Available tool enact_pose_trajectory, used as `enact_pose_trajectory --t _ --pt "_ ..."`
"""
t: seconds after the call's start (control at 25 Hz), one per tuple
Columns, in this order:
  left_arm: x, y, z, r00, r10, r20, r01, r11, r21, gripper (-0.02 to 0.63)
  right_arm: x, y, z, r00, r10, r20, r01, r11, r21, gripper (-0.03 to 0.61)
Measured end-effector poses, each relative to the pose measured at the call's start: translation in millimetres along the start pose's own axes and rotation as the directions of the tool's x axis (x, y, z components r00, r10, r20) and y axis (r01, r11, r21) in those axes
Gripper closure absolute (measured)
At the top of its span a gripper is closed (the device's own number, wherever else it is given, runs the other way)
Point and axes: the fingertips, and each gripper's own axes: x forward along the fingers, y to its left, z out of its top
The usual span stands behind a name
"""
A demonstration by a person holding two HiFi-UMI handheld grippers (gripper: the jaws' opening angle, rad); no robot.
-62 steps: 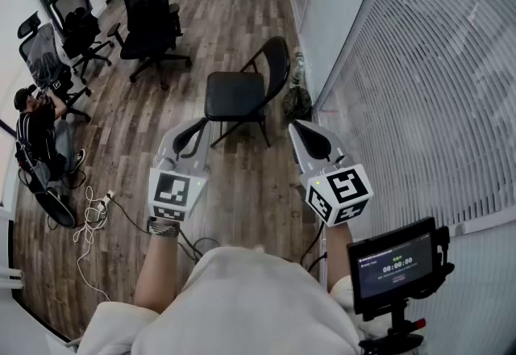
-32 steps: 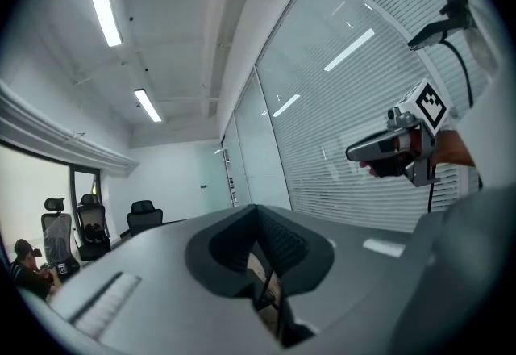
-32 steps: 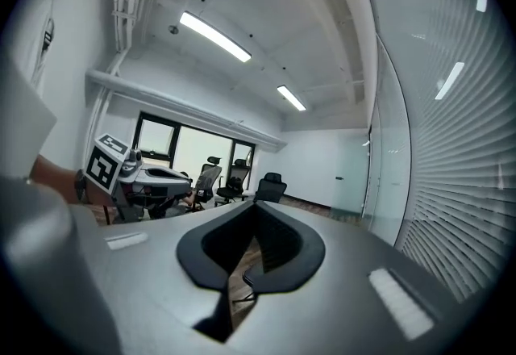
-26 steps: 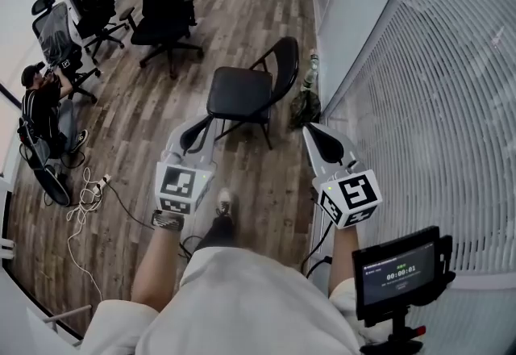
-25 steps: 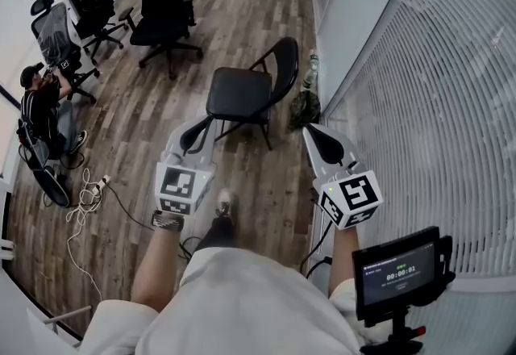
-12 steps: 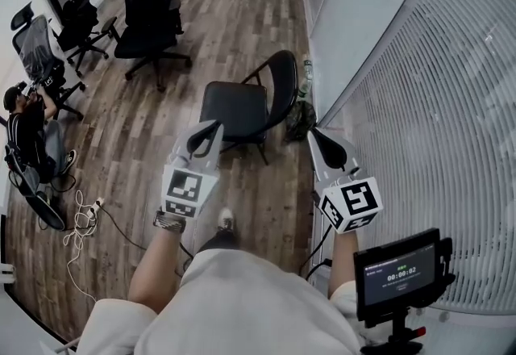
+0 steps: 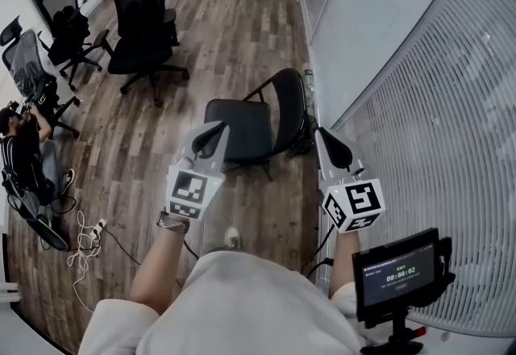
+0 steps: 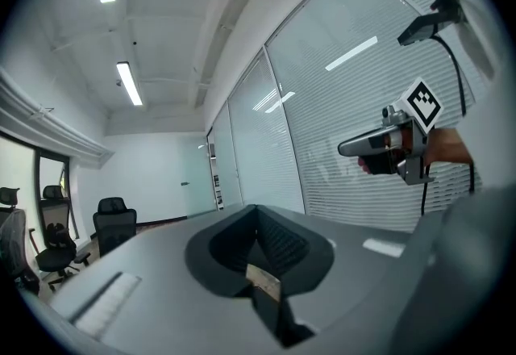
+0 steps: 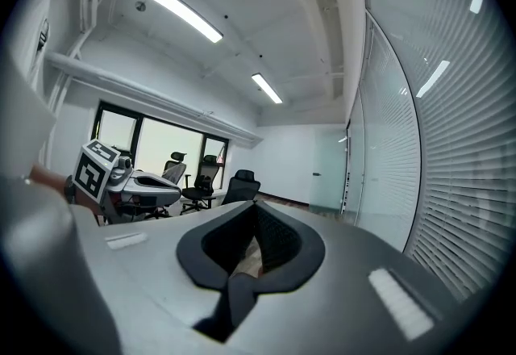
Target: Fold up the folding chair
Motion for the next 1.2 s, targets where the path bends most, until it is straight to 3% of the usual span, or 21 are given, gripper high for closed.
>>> enact_pose_trajectory --t 0.44,0.68,0.96,1.2 --pt "23 47 -17 1.000 0.005 -0.012 -0.006 0.999 -0.042 0.615 47 -2 1 1.000 -0.013 -0.010 0.013 1.000 -0.002 0.575" --pt "35 46 -21 1.000 0.002 -0.029 -0.003 0.998 -0.062 0.615 50 -24 -3 0.999 -0.018 -0.037 0.019 0.999 0.049 0.575" --pt "77 64 -17 0.993 0.068 -0.096 -0.075 0.994 -0.076 0.615 82 -76 1 0.998 0.014 -0.057 -0.008 0.995 0.101 0.575" --pt "74 64 -24 0.987 0.126 -0.097 -0.133 0.988 -0.079 0.615 75 -81 -8 0.999 0.046 -0.025 -0.044 0.996 0.082 0.575"
